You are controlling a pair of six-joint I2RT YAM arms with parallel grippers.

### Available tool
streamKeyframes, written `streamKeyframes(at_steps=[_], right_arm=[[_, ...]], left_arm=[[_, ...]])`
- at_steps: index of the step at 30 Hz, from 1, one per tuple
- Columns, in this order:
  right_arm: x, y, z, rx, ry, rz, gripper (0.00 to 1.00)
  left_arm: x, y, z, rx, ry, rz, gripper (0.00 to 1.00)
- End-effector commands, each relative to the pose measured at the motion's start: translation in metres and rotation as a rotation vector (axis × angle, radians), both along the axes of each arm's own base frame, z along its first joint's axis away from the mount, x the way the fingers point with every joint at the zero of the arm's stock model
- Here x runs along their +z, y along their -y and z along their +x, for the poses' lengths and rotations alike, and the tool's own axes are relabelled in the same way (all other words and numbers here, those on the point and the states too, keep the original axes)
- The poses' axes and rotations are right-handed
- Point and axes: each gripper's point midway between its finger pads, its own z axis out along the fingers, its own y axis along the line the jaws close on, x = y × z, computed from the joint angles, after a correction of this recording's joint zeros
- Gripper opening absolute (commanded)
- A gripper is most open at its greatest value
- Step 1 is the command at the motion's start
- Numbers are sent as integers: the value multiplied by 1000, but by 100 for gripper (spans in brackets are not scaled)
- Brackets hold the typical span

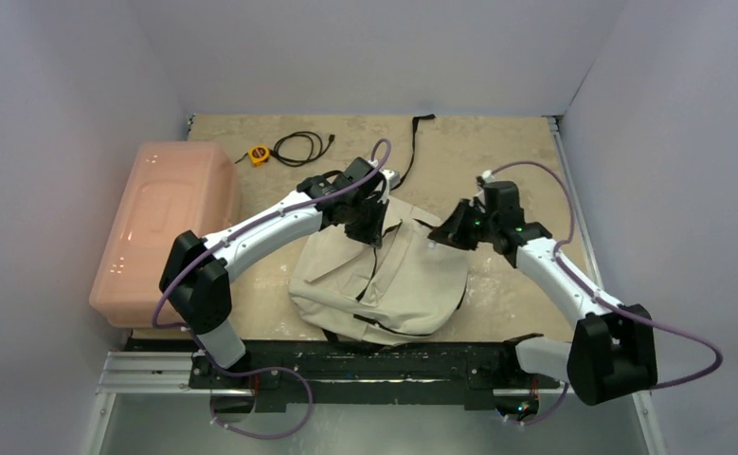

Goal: Pack the student bag
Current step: Place the personal item in the student bag.

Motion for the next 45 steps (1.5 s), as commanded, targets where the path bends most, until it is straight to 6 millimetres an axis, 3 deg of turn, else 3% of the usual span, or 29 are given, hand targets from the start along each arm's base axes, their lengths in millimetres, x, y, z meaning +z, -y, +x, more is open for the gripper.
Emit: streamKeyframes(at_steps=[1, 5, 8, 14, 19, 23, 27, 32, 40, 43, 45], right_arm=[[53, -99, 2, 260, 165, 255, 3], [67, -146, -3, 340, 245, 329, 3], [63, -168, -11, 373, 262, 382, 2], [40, -184, -16, 375, 331, 416, 7], [35, -199, -23, 410, 386, 437, 10], [30, -208, -18, 453, 441, 380, 25], [23, -197, -10, 448, 452, 246, 47], [17, -184, -20, 482, 422, 168, 56], [32, -154, -35, 453, 427, 74, 56], [39, -138, -33, 390, 431, 29, 46], [39, -116, -21, 261, 419, -30, 42]], left_arm=[[31, 6, 4, -11, 71, -49, 0], [35, 1, 6, -3, 103, -40, 0], [40, -4, 8, 11, 133, -31, 0], [54, -16, 6, 58, 162, -36, 0], [58, -27, -3, 121, 140, -68, 0], [53, -36, -6, 183, 135, -64, 0], [56, -44, -4, 233, 148, -59, 0], [58, -49, -1, 256, 163, -47, 0], [49, -47, -3, 259, 130, -34, 0], [46, -44, -5, 257, 115, -47, 0], [43, -41, -5, 248, 101, -48, 0]])
